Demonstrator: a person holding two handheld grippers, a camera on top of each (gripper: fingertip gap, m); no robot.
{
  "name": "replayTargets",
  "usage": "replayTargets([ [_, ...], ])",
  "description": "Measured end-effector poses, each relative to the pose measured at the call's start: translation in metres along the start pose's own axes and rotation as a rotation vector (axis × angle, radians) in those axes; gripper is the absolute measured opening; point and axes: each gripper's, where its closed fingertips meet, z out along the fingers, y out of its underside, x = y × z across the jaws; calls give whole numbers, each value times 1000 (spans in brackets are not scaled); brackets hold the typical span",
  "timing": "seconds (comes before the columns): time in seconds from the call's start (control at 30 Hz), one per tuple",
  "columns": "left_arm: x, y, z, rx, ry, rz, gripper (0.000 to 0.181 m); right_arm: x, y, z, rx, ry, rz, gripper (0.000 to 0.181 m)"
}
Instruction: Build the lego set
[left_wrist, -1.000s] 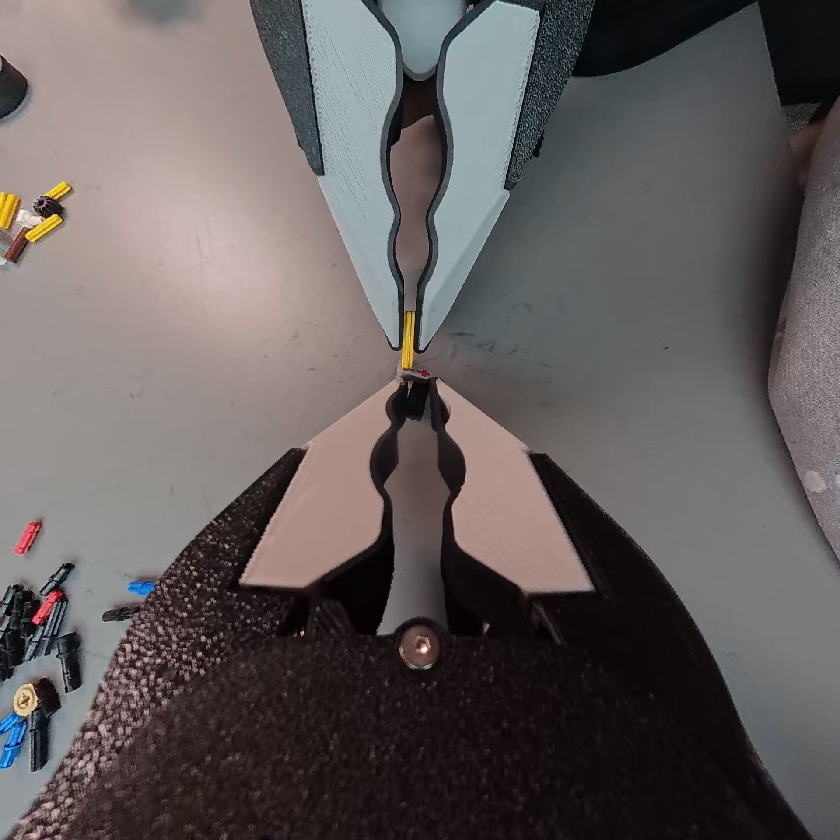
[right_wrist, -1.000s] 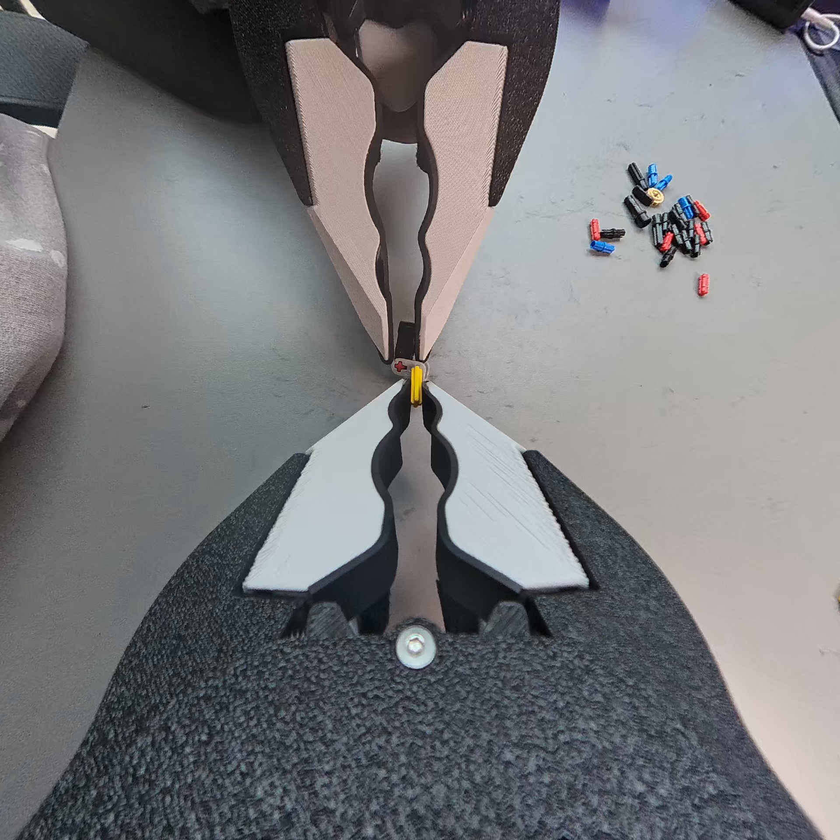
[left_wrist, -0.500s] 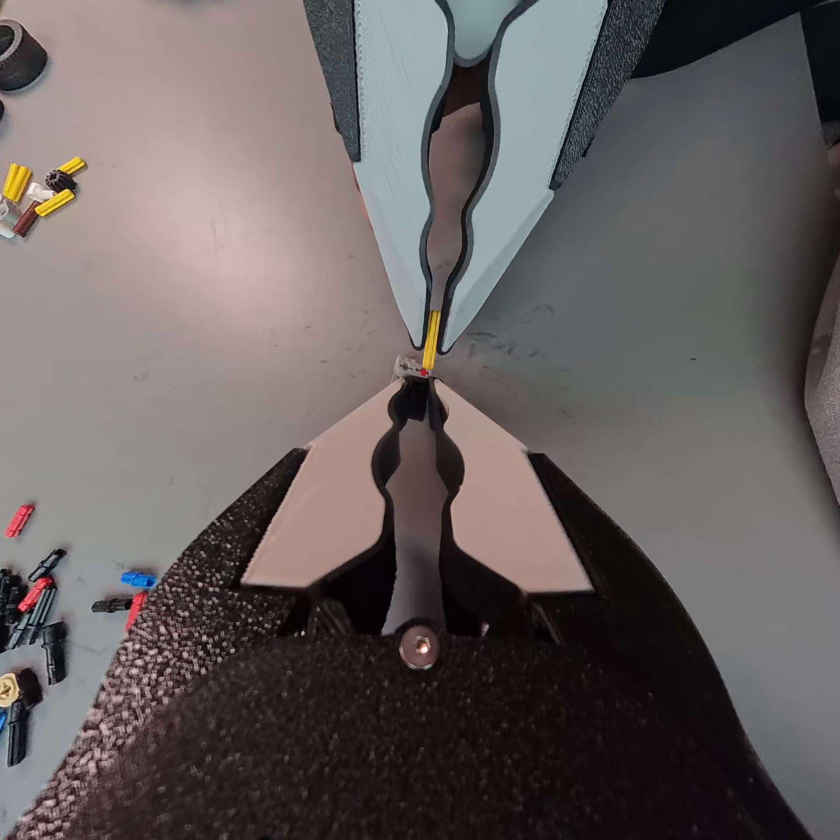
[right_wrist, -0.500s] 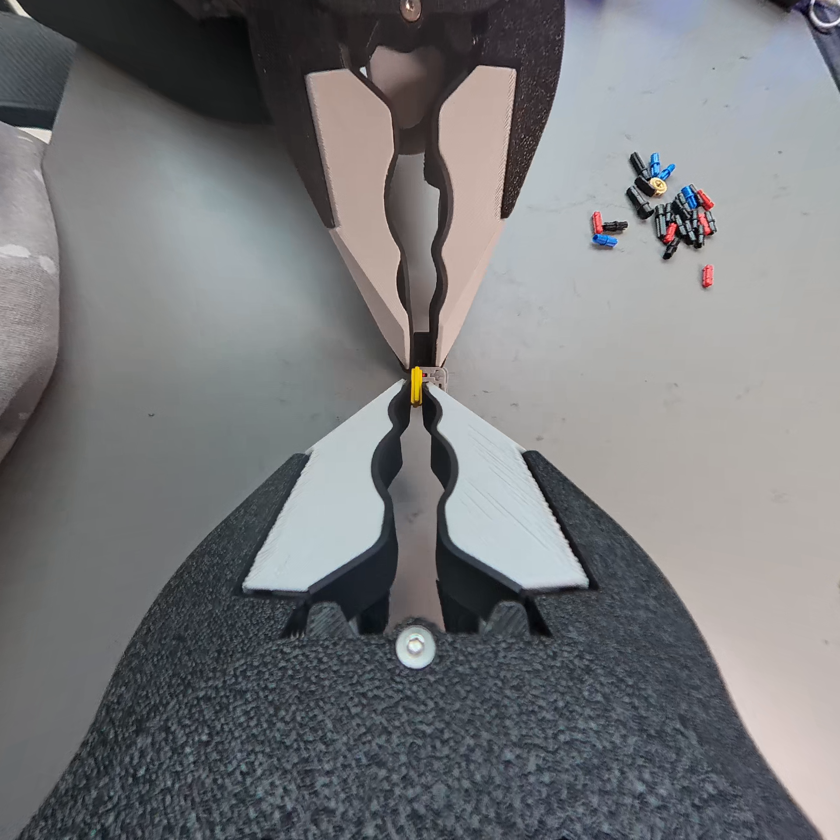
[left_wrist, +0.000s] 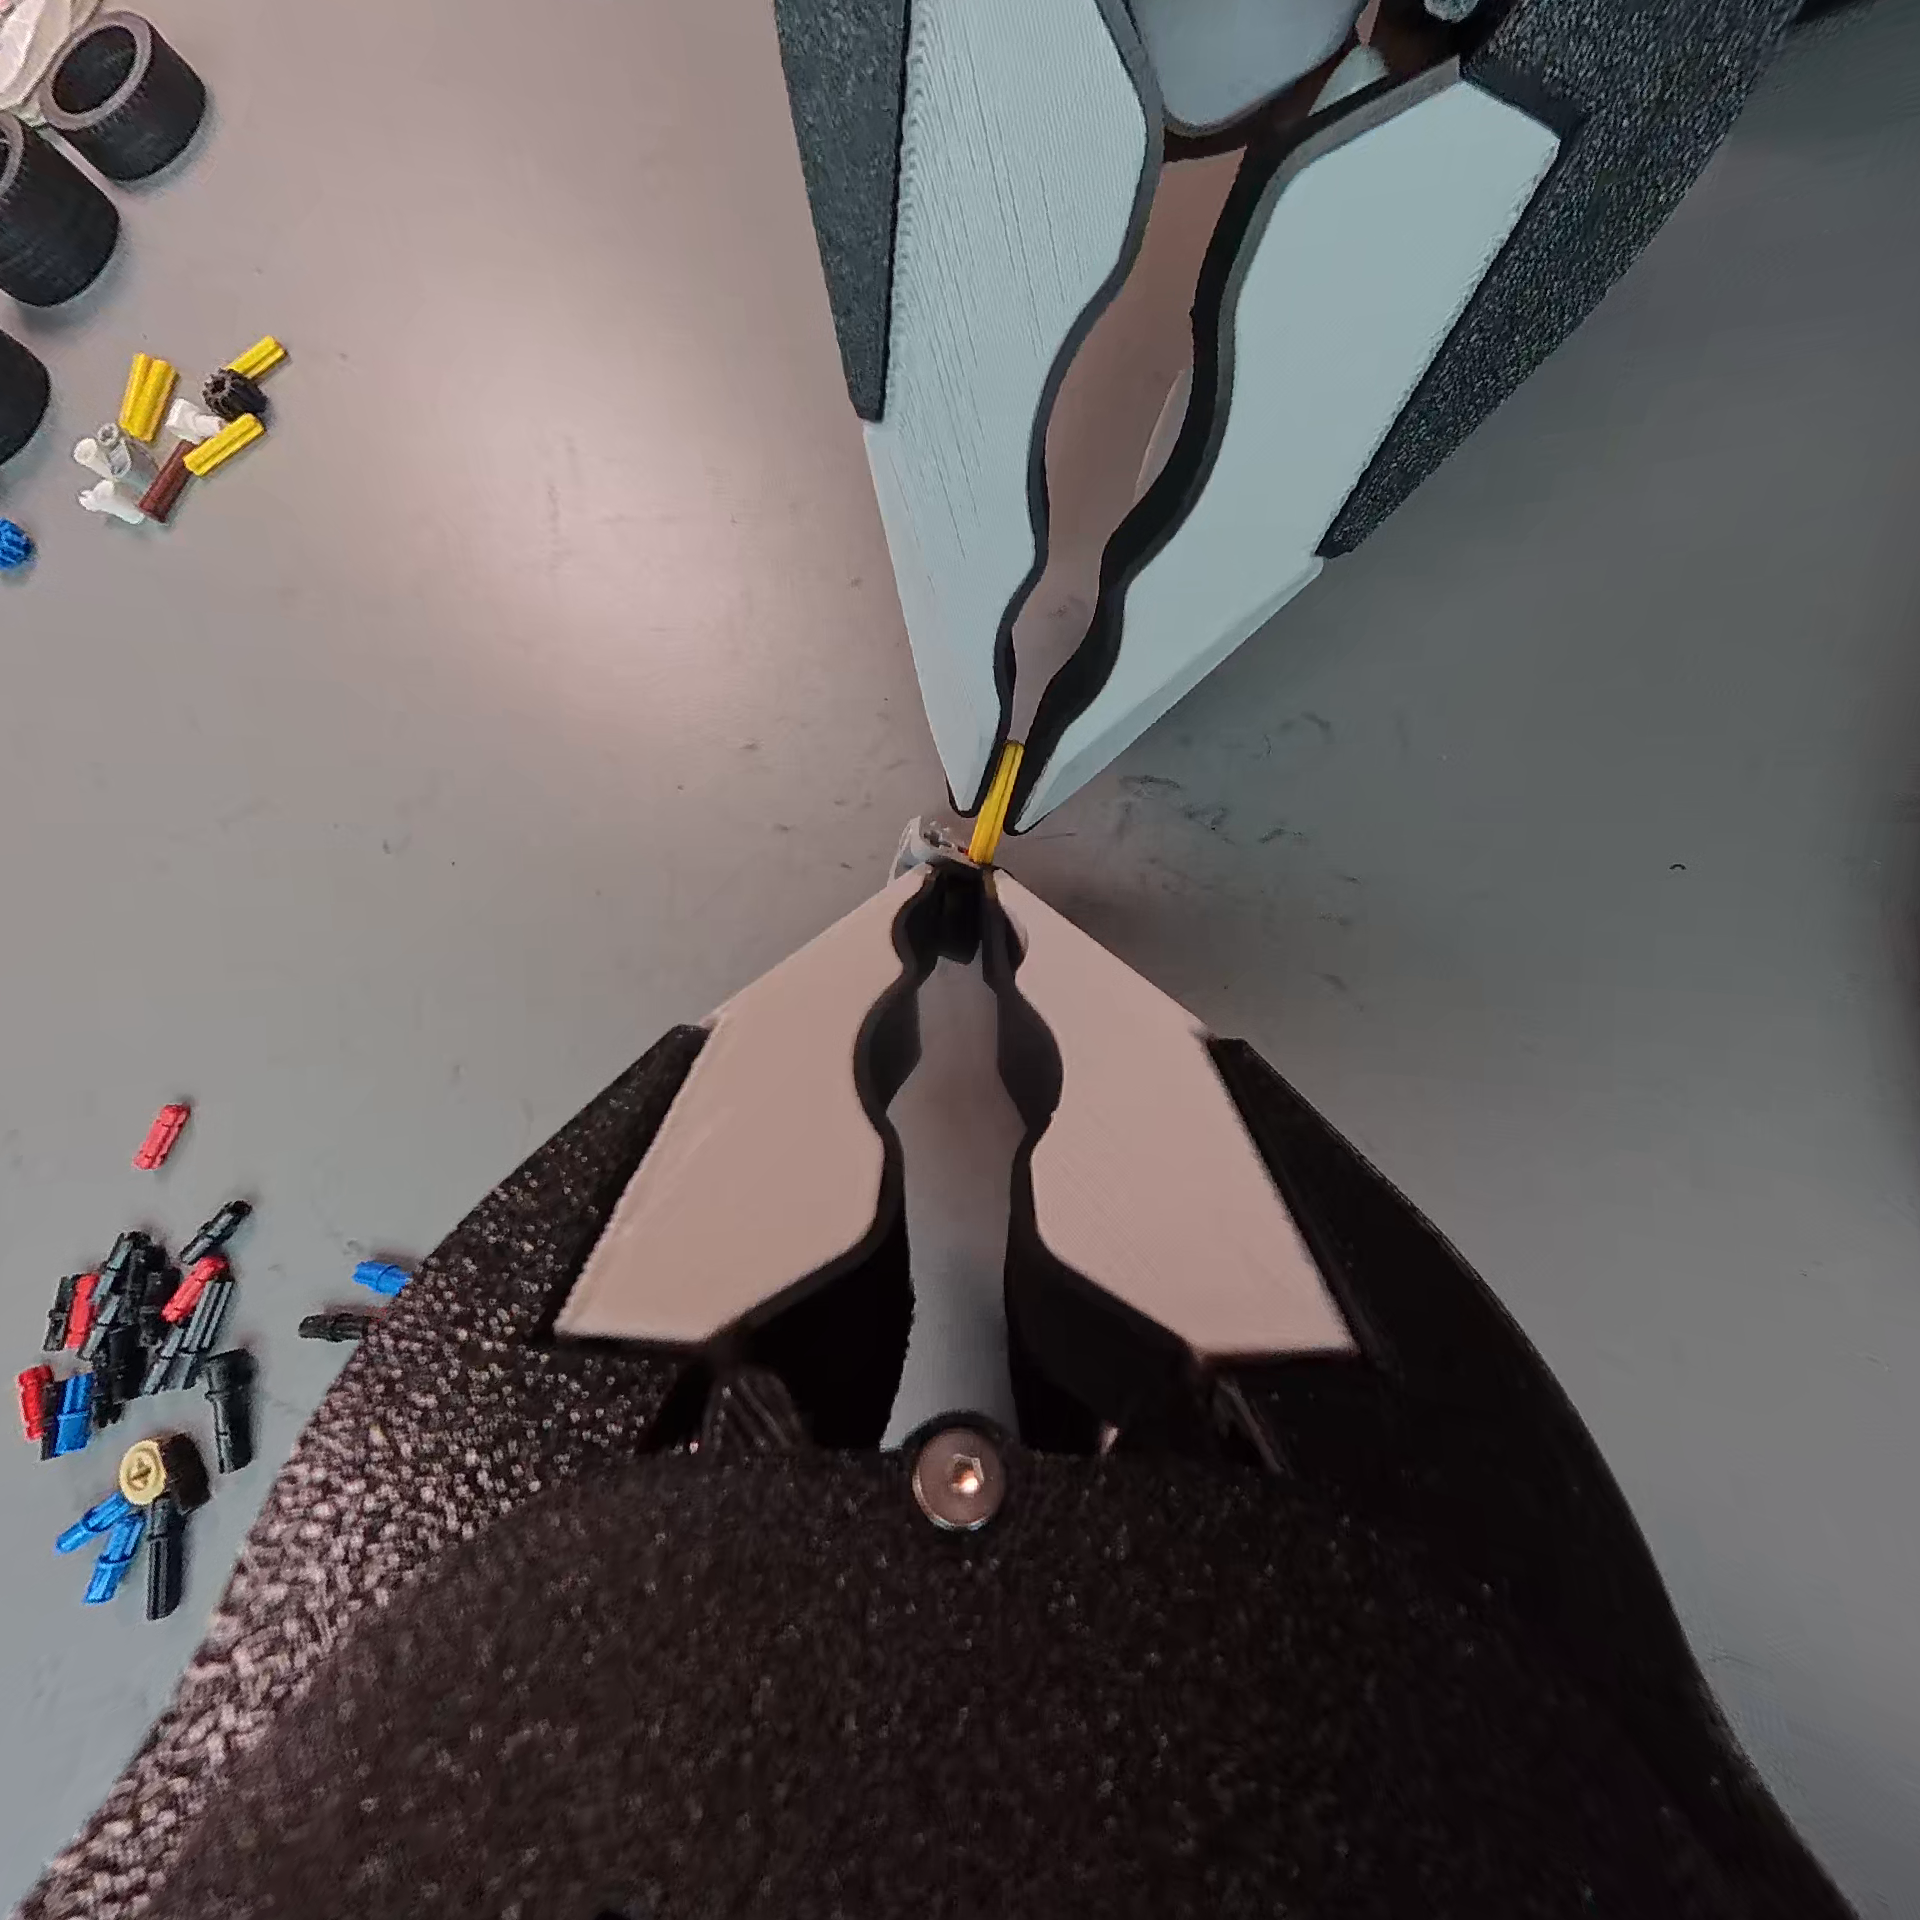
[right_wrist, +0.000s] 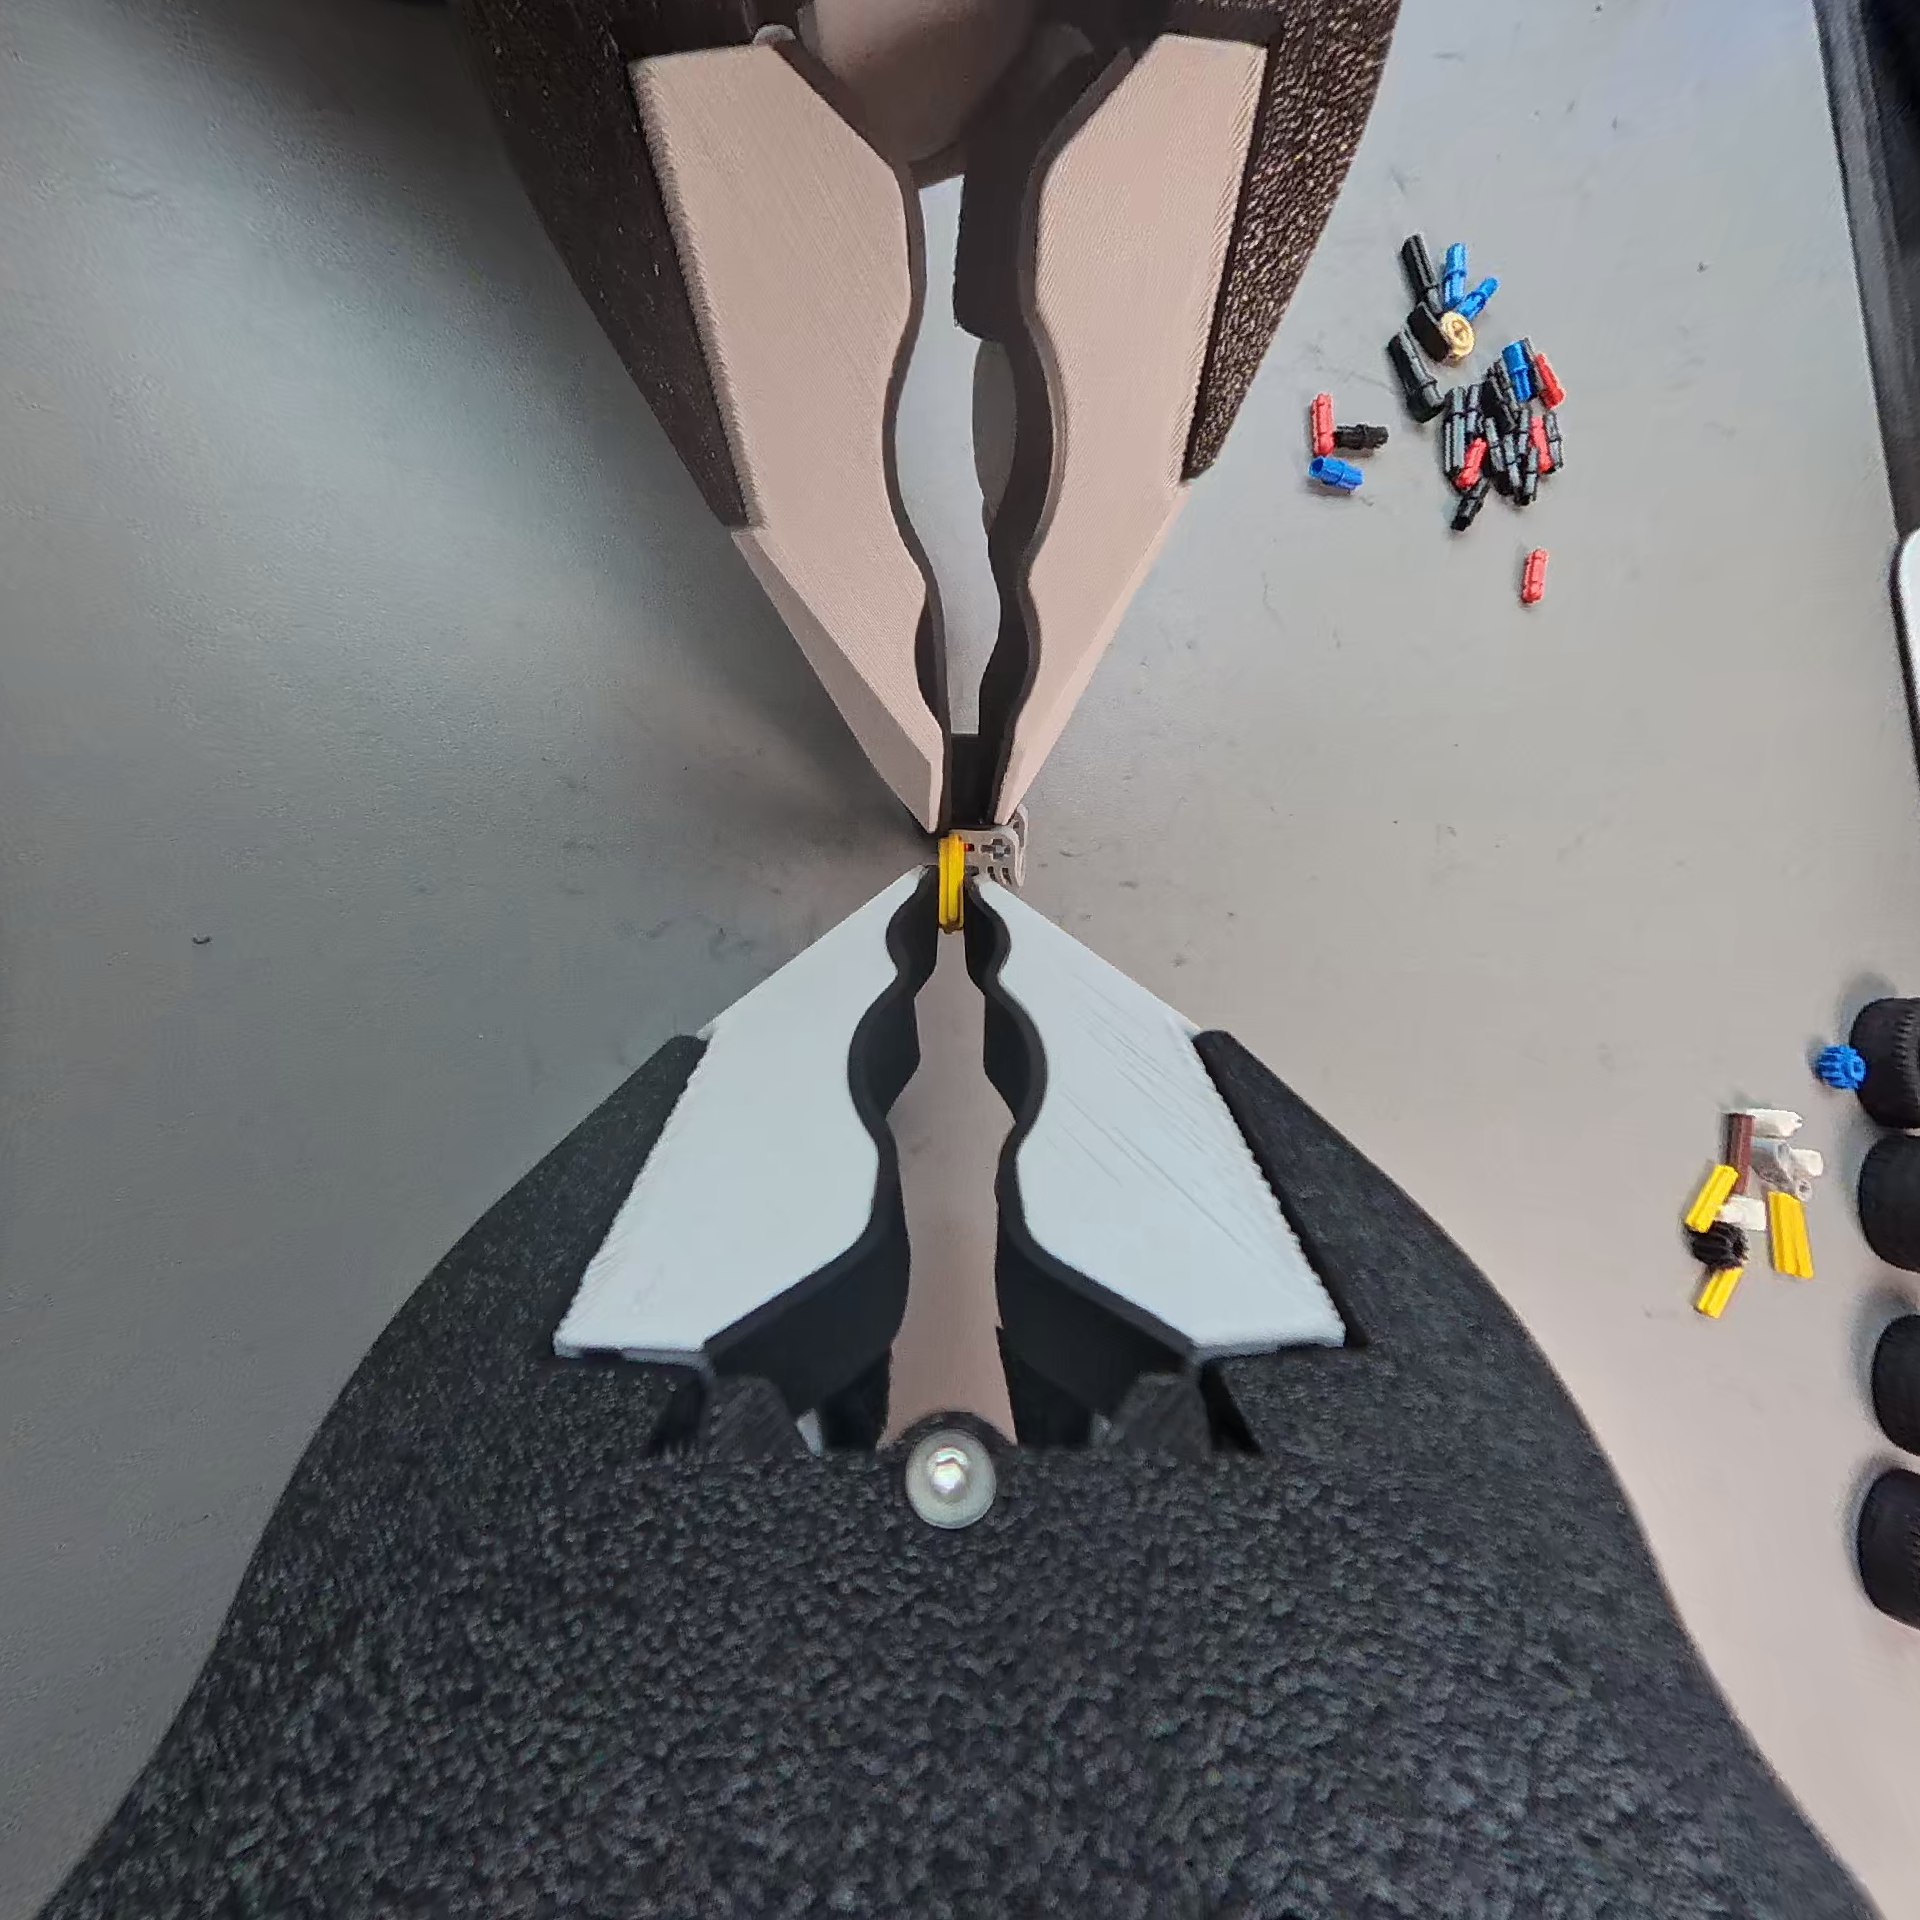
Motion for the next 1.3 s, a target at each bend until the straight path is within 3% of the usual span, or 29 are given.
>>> replayTargets([
  [0.37,-3,-1,1,0,13,-93,5,5,2,1,27,61,12,3],
  [0.43,7,-6,2,27,73,-102,0,-5,5,8,15,24,8,3],
  [0.53,-1,-10,0,22,15,-88,0,10,1,8,39,181,-100,3],
  [0.67,-8,-5,-4,40,15,-114,0,10,-2,4,85,134,-53,3],
  [0.83,-29,3,-26,122,18,-181,28,24,4,-3,123,146,24,3],
  [1.07,-28,31,-10,22,77,-244,28,34,8,-5,157,160,65,3],
  [1.17,-30,30,-6,-11,31,-219,10,38,2,-8,205,173,79,3],
  [1.3,-26,24,-7,-16,41,-221,8,42,-9,-7,245,188,76,3],
])
